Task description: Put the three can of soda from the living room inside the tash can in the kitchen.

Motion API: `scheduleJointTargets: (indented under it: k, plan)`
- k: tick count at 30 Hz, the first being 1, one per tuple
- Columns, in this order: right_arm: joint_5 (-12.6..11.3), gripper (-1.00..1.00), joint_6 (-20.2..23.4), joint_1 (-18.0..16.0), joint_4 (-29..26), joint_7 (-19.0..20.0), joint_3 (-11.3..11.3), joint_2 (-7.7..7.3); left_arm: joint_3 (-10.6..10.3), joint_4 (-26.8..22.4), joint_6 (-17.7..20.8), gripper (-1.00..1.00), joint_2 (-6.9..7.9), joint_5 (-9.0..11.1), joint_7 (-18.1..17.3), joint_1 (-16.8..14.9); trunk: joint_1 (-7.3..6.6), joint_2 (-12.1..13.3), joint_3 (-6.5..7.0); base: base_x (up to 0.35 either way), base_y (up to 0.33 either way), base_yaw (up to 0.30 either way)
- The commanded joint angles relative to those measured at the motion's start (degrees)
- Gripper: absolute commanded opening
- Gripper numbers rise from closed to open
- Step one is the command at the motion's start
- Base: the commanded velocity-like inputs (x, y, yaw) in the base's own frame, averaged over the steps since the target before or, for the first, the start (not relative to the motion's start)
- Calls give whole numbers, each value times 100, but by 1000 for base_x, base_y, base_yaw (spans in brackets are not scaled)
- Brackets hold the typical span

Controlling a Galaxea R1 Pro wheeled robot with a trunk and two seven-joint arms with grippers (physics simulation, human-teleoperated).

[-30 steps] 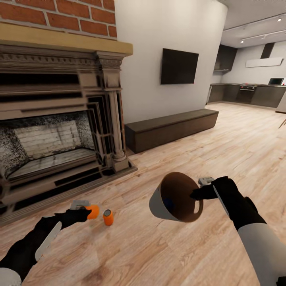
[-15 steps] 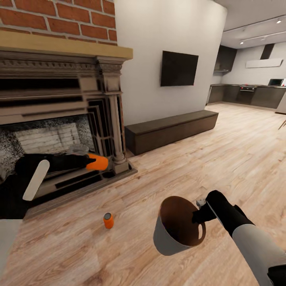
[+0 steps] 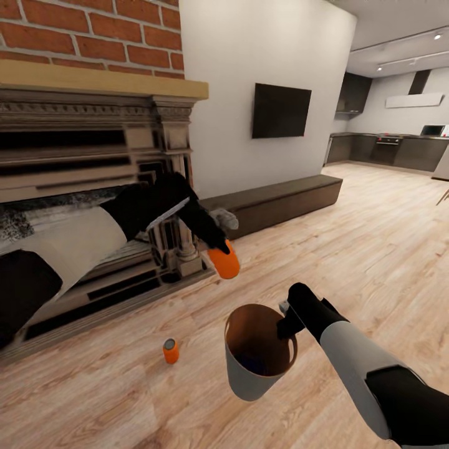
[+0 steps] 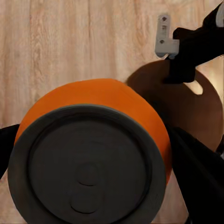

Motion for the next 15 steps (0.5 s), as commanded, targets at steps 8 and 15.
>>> scheduleJointTargets:
  k: [8,15]
  plan:
    - [-114,-100,28,-62,74,15,-22,33,-950,405,0,-100,-339,0,-460,-70,-177,321,146,0,0,0]
    - [-111,-100,28,-224,190,9,-30,118,-1008,391,0,-100,-677,7,-1036,-83,-331,602,271,0,0,0]
